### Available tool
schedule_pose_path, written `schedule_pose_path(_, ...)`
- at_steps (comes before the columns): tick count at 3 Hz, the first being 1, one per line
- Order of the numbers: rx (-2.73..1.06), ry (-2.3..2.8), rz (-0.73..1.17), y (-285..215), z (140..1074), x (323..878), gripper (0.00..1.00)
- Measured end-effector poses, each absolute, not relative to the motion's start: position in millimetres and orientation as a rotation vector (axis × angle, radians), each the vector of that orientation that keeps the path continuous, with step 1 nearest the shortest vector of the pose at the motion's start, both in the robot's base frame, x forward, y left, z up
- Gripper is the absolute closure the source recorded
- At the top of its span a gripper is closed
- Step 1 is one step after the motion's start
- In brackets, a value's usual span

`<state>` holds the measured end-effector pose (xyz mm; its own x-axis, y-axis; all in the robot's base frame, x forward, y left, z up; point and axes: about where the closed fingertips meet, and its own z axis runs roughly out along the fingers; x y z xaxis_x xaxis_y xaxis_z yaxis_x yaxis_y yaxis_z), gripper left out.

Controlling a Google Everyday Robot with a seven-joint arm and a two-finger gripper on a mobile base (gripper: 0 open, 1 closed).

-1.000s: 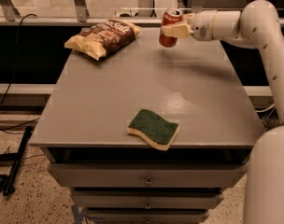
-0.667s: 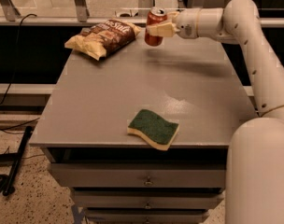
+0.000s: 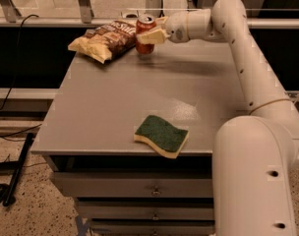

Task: Move coke can near brown chip bag

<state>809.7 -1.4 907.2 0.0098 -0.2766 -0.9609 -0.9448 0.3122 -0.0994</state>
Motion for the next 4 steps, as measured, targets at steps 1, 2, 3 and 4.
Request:
schedule_pose_path(1, -1.232, 1.524, 0.771, 19, 902, 809, 0.82)
schedule_pose_path(2, -1.268, 1.552, 0.762, 33, 903, 807, 0.59)
schedule_pose_path(3, -1.281, 1.569, 0.774, 43, 900, 805, 0.36)
schedule_pose_path(4, -1.289, 1.579, 0.791, 50, 897, 804, 0.12)
